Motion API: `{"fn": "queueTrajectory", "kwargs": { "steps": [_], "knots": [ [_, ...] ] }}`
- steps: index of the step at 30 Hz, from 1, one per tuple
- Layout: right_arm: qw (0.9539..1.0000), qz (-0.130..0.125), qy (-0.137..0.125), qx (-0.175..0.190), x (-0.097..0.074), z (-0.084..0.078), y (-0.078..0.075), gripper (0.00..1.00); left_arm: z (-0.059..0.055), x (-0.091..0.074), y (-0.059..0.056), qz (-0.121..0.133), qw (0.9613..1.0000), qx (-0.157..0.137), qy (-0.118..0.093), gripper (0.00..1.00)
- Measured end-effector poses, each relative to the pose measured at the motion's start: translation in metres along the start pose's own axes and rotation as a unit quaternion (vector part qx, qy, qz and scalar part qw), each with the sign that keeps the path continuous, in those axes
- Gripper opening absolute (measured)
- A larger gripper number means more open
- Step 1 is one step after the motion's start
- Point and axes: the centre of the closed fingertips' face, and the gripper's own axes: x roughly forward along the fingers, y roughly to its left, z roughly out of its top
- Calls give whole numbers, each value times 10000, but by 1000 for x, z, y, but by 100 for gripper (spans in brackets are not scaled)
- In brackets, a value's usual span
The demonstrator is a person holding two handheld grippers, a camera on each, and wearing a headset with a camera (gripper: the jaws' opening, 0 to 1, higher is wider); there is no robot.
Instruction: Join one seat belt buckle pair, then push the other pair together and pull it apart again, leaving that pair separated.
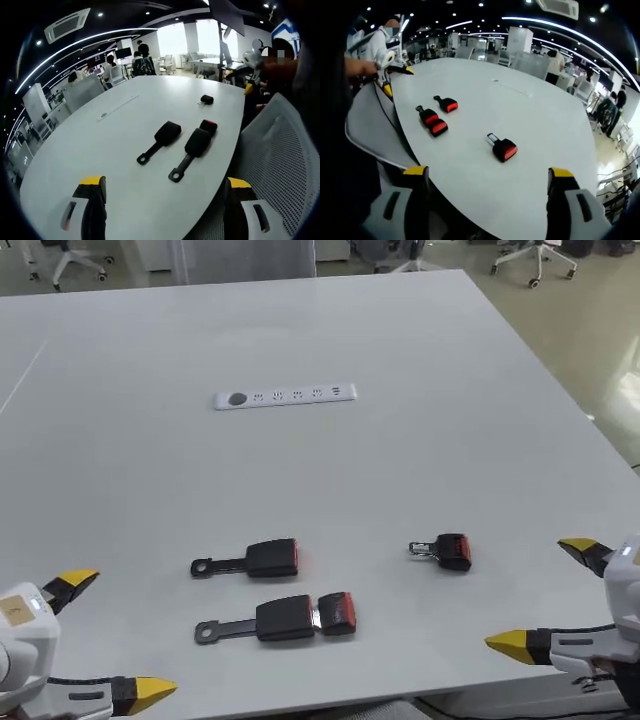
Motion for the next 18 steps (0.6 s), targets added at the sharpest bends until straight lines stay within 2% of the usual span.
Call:
{"fn": "queueTrajectory", "kwargs": {
  "steps": [12,18],
  "knots": [
    [9999,57,-82,111,6,6,15,99,-2,1,-4,-15,10000,-7,-11,100],
    [9998,72,-97,129,7,8,13,99,-3,4,-6,-55,10000,9,18,100]
  ]
}}
